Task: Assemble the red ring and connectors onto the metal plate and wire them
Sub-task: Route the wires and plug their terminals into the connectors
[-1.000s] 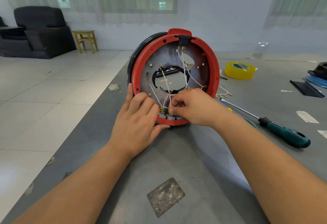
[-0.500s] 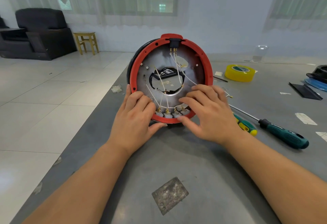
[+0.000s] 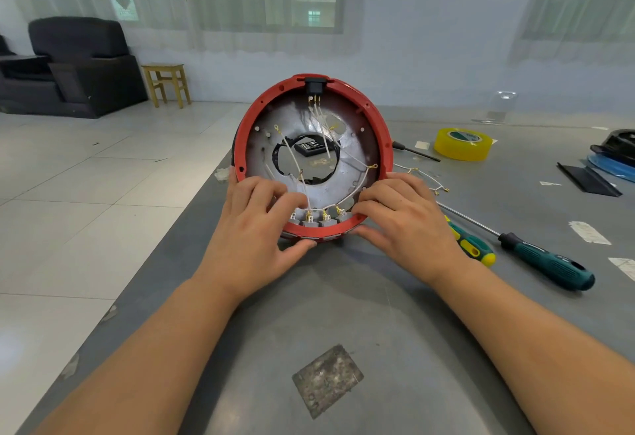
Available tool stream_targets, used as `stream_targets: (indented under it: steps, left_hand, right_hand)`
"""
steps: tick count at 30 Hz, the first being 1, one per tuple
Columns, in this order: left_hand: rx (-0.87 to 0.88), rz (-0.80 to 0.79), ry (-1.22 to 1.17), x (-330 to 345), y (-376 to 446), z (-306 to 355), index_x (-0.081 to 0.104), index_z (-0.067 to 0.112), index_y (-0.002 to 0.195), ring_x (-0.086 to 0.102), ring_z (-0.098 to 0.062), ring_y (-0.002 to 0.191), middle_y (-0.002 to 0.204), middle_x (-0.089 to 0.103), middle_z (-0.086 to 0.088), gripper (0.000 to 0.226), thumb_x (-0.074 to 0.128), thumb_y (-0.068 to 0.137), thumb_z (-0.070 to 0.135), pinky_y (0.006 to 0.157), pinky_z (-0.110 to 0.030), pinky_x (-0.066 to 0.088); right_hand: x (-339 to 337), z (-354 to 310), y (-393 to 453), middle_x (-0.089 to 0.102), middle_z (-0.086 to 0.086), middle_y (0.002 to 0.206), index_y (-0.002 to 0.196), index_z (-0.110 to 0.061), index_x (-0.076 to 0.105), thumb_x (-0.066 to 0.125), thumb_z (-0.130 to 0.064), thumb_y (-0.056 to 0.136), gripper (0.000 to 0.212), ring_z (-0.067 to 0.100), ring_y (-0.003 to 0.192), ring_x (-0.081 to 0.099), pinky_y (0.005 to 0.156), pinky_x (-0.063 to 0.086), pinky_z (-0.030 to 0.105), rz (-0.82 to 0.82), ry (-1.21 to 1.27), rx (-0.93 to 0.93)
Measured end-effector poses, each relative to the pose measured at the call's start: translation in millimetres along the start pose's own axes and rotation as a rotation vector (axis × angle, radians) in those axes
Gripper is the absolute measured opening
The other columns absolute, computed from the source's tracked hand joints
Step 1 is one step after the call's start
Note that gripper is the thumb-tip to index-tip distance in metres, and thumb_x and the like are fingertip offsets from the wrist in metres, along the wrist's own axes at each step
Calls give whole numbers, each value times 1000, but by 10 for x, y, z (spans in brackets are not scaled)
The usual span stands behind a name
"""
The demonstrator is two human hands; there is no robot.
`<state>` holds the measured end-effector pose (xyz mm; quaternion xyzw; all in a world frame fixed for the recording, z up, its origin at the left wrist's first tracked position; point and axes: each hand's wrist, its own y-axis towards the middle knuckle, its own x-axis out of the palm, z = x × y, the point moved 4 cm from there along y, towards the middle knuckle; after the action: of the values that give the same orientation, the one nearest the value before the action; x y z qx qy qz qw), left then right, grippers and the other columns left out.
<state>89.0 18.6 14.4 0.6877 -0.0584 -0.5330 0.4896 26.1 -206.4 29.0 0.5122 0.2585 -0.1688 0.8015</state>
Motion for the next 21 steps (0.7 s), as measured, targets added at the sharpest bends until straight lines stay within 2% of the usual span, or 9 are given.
stream_targets:
  steps: [5, 9, 12, 14, 15, 16, 19, 21]
  left_hand:
    - [27, 18, 85, 34, 13, 99, 68, 22, 101, 50, -34, 115, 121, 57, -7, 44, 75, 80, 60, 106, -73, 36]
    - [31, -7, 93, 49, 33, 139, 69, 15, 98, 57, -35, 103, 116, 61, -8, 40, 84, 81, 48, 99, -67, 45]
    - [13, 6, 55, 35, 40, 140, 65, 9, 93, 58, -33, 95, 109, 63, -9, 36, 88, 81, 33, 89, -51, 53]
    - [-7, 13, 51, 13, 35, 127, 64, 9, 91, 57, -31, 93, 108, 63, -7, 36, 89, 79, 33, 80, -36, 46]
    - [-15, 15, 57, 5, 31, 123, 64, 10, 90, 57, -31, 92, 107, 63, -6, 37, 88, 78, 35, 78, -33, 43]
    - [-19, 17, 68, -3, 32, 121, 64, 11, 89, 57, -30, 91, 106, 64, -5, 38, 88, 78, 37, 78, -34, 43]
    - [6, 22, 89, -31, 41, 124, 68, 11, 87, 58, -31, 88, 102, 65, -5, 38, 89, 77, 42, 86, -51, 53]
    - [33, 22, 46, -56, 54, 104, 72, 12, 87, 60, -31, 86, 102, 67, -5, 36, 83, 83, 46, 88, -56, 53]
  right_hand:
    - [-12, -62, 9, 72, -2, 104, 99, -20, 74, 61, -49, 98, 32, 22, 101, 67, 109, 41, 40, -14, 1, 4]
    - [34, -152, 30, 71, -3, 101, 96, -20, 74, 60, -50, 98, 33, 22, 92, 68, 105, 45, 40, 11, 43, 41]
    - [74, -220, 53, 69, -3, 99, 96, -20, 72, 62, -49, 97, 31, 21, 90, 66, 106, 42, 38, 4, 79, 52]
    - [84, -233, 56, 68, -4, 100, 97, -20, 72, 64, -49, 96, 30, 20, 91, 66, 109, 40, 37, 3, 88, 45]
    - [83, -232, 52, 68, -4, 101, 98, -21, 72, 63, -49, 97, 30, 20, 92, 66, 110, 38, 37, 1, 100, 43]
    - [82, -229, 49, 68, -4, 101, 98, -21, 72, 60, -49, 98, 31, 19, 94, 65, 112, 36, 37, -5, 116, 40]
    - [75, -220, 42, 67, -4, 103, 101, -21, 71, 55, -46, 102, 30, 20, 95, 65, 113, 34, 38, -31, 153, 23]
    - [64, -217, 41, 66, -2, 103, 101, -19, 70, 53, -44, 102, 30, 21, 96, 64, 113, 34, 37, -40, 164, 14]
